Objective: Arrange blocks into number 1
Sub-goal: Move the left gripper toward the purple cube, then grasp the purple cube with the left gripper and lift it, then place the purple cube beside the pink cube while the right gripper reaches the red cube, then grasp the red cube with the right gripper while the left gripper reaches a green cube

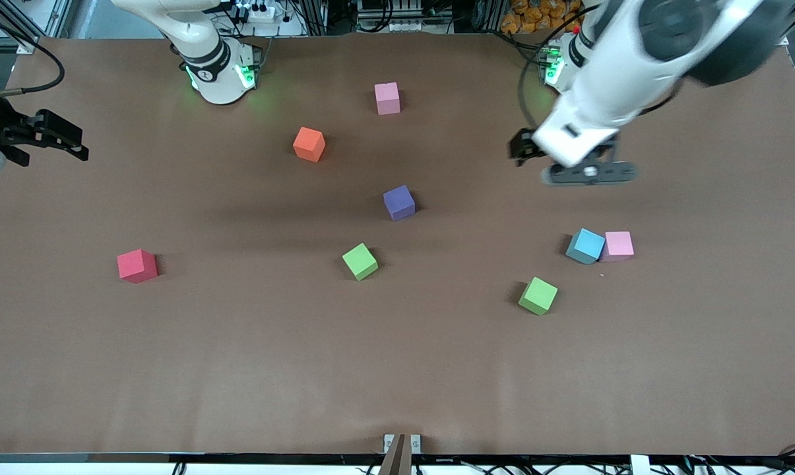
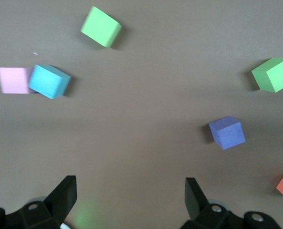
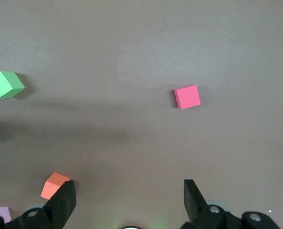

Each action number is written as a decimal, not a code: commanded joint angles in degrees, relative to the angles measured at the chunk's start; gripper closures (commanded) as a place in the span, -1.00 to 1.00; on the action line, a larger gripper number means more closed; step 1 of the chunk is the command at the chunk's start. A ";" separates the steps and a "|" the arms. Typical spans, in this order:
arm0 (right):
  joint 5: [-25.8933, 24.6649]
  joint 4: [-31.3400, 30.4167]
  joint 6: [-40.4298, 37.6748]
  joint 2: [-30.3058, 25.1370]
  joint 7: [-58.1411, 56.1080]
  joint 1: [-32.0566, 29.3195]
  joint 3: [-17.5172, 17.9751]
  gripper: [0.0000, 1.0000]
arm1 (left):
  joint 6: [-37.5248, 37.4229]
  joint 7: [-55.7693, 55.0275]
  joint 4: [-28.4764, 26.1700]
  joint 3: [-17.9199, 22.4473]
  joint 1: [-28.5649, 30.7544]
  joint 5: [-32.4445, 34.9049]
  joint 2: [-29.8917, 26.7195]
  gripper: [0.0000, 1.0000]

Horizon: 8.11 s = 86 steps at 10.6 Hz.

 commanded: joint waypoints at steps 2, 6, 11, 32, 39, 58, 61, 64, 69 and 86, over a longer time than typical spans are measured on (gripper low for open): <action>0.74 -0.86 -0.05 -0.92 -0.43 -0.54 0.33 -1.00 | 12.26 -12.57 -3.53 -1.23 -5.54 -1.14 7.09 -1.00; 0.74 -0.86 -0.05 -0.92 -0.43 -0.54 0.33 -1.00 | 26.07 -27.25 -3.00 0.08 -13.62 -0.96 17.38 -1.00; 0.74 -0.95 -0.05 -0.92 -0.43 -0.54 0.33 -1.00 | 37.34 -40.12 -1.16 4.47 -24.01 -0.87 28.20 -1.00; 0.83 -0.25 -1.55 1.18 -0.43 -4.39 -0.02 -1.00 | 38.24 -40.04 -12.75 -6.32 -26.83 12.23 25.58 1.00; 0.48 -5.48 5.09 11.66 -0.70 -9.24 -0.02 -1.00 | 38.24 -40.22 -15.92 -11.33 -26.57 12.23 24.79 1.00; -6.73 -21.42 49.41 27.55 -17.30 -12.58 0.15 -1.00 | 40.96 -43.12 -18.73 -15.29 -26.04 12.23 25.32 1.00; -6.56 -24.15 53.73 28.87 -17.31 -12.50 0.24 -1.00 | 41.49 -44.00 -18.82 -15.38 -26.39 12.23 25.40 1.00; -6.12 -24.32 53.82 29.76 -17.13 -12.58 0.33 -1.00 | 41.58 -44.35 -18.38 -15.29 -26.39 12.05 25.75 -0.98; -6.12 -24.41 53.74 30.37 -17.13 -12.58 0.33 0.42 | 40.87 -44.26 -15.31 -15.21 -22.63 11.52 22.60 -1.00; 2.41 -21.95 39.85 20.70 35.36 23.68 4.01 1.00 | 35.33 29.65 -0.72 16.52 -3.62 9.51 24.16 -1.00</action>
